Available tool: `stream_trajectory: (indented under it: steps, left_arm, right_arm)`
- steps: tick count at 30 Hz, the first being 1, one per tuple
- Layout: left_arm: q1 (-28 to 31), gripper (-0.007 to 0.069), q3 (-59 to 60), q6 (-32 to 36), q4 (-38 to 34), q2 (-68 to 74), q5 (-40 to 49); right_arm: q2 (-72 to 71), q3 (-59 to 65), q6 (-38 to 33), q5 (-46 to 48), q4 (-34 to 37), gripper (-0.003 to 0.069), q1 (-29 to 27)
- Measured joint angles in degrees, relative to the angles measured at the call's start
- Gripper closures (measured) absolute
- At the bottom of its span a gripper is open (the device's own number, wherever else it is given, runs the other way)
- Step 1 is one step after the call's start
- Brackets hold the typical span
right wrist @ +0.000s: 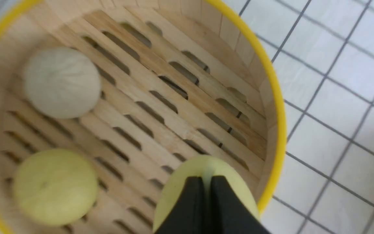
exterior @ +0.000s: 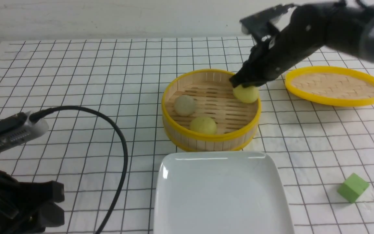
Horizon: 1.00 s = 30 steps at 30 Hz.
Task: Put the steamed buns into the plate on the white-black tablecloth.
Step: 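Reach toward a bun in the bamboo steamer with the right gripper, then move the steamed bun from the bamboo steamer onto the white plate with the right gripper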
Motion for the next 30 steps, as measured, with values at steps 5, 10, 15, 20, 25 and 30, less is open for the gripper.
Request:
stream_trajectory:
  steps: [5,10,15,20,25,30]
  left_arm:
    - [0.00,0.0364,0.00,0.00,0.00,0.00,-0.15]
    - [0.00,0.0364,0.00,0.00,0.00,0.00,-0.69]
    - [0.00,0.0364,0.00,0.00,0.06,0.00,-2.01]
    - [0.00,0.0364,-0.04,0.00,0.06,0.00,-4.13]
    - [0.00,0.0364,-0.04,0.00,0.06,0.00,-4.36]
    - [0.00,0.0386,-0.04,0.00,0.06,0.00,-4.50]
  right_arm:
    - [-12.21,3.82,0.00,9.14,4.17,0.0645,0.00]
    - [-21.03,27.09,0.00,3.70,12.52,0.0638,1.65]
    - [-19.06,40.30,-0.05,-10.34,13.33,0.0614,6.93]
    - [-13.99,44.38,-0.05,-24.22,11.38,0.0478,10.62]
    - [-13.16,44.37,1.10,-22.75,11.44,0.0258,10.81]
    - [-17.84,43.16,1.23,-14.79,9.38,0.0271,10.87]
